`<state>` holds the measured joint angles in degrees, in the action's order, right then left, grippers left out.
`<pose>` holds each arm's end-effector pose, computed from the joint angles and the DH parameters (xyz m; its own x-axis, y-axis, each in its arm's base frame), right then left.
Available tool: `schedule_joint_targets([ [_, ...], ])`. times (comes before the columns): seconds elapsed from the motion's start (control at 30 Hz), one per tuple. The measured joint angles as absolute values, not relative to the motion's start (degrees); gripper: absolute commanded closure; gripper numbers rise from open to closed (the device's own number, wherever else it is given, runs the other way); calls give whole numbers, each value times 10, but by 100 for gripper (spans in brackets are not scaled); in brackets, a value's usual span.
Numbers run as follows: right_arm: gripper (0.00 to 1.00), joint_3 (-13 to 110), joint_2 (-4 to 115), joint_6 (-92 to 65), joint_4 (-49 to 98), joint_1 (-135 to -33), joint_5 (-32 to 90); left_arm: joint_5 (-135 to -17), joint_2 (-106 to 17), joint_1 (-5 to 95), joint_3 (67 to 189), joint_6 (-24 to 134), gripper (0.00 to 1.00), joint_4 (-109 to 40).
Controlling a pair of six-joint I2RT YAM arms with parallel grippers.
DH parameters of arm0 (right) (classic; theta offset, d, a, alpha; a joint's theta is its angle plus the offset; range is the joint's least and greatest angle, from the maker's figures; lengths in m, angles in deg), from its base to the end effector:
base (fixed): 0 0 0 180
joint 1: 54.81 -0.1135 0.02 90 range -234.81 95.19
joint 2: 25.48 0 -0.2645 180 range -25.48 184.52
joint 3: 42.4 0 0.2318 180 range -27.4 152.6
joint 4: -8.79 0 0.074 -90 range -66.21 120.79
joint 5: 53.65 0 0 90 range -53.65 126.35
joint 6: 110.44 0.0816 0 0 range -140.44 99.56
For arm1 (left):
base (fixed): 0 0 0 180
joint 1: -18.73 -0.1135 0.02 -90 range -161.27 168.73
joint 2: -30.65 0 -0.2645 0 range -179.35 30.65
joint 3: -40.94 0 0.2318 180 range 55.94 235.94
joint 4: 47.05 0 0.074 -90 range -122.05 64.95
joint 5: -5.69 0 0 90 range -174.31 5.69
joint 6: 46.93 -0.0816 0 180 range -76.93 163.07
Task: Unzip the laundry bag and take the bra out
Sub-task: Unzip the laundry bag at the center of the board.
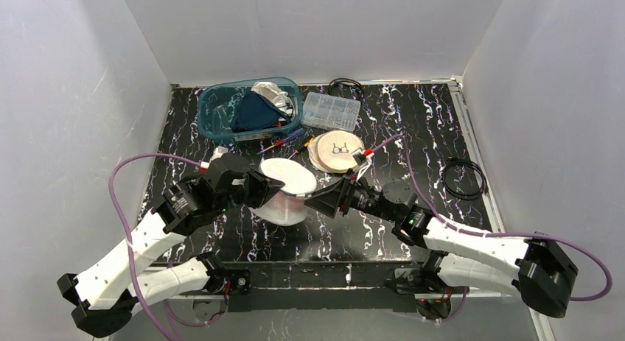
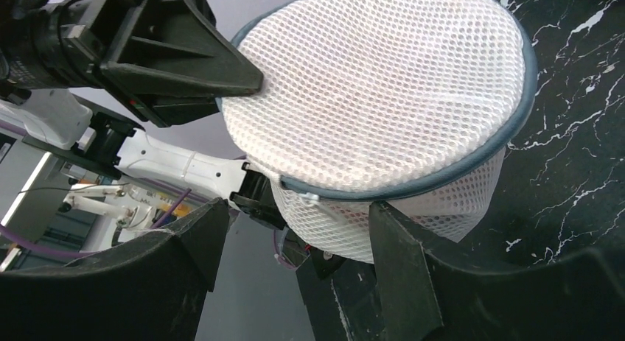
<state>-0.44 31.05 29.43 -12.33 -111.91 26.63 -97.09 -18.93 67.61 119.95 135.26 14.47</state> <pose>0.1253 0.2190 0.2934 -0.6625 0.3634 -0.6550 -0.6395 0.1811 0.7472 0.1323 -0.1241 0.3472 -0.5976 -0.7973 -0.0851 -0.3725 0.3700 -0.8511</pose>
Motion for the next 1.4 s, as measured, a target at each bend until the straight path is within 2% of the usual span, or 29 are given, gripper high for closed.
schedule_joint_targets([
  [0.23, 25, -7, 320, 298, -142, -1119, 272, -970, -186, 676, 1209, 1353, 100, 143],
  [0.53, 36, -12, 320, 307, -193, -1119, 271, -961, -186, 676, 1220, 1353, 100, 142],
  [1.03, 66, -29, 320, 320, -220, -1119, 269, -958, -186, 676, 1221, 1353, 100, 142],
  [1.4, 78, -35, 319, 322, -231, -1119, 269, -958, -182, 676, 1221, 1355, 100, 142],
])
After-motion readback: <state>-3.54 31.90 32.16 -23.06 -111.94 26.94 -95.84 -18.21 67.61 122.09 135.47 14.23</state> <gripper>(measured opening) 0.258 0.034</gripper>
